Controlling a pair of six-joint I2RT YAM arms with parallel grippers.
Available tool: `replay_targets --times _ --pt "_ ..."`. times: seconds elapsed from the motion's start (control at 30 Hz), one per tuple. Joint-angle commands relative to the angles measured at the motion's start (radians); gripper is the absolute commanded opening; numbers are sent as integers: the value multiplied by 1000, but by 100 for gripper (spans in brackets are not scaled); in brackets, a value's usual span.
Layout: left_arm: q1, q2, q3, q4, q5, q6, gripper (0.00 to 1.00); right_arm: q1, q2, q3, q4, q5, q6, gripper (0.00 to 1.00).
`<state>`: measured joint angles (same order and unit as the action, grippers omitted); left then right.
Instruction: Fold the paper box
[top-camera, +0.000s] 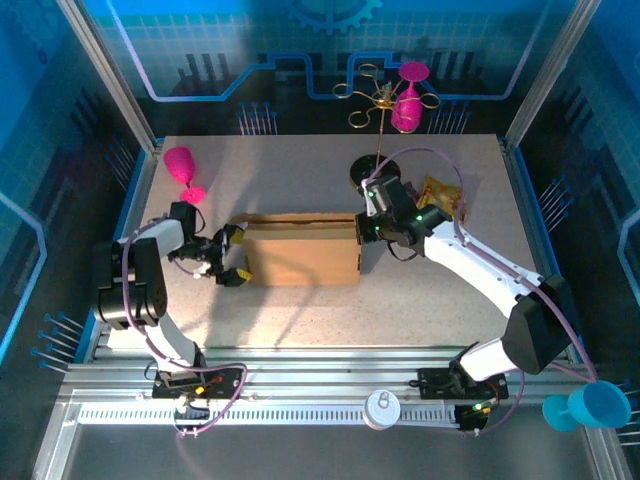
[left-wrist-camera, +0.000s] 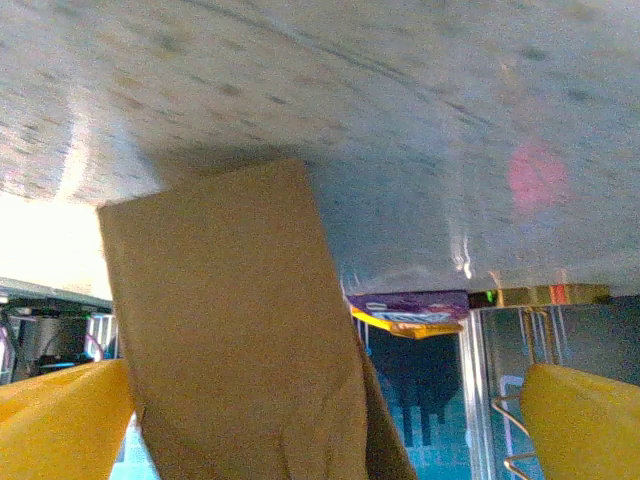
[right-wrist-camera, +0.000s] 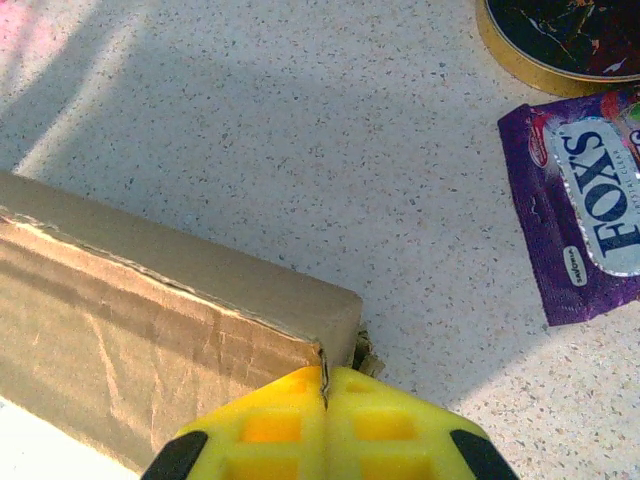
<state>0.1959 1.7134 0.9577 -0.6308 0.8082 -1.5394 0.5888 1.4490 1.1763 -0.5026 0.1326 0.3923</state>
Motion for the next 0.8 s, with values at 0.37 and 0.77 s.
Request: replay_targets --times 0.37,0.77 --pt "50 -198 86 -307 -175 64 97 -21 -29 -25 75 7 -12 0" --pt "43 -387 338 -437 -410 723 44 -58 -12 -42 112 -34 -41 0"
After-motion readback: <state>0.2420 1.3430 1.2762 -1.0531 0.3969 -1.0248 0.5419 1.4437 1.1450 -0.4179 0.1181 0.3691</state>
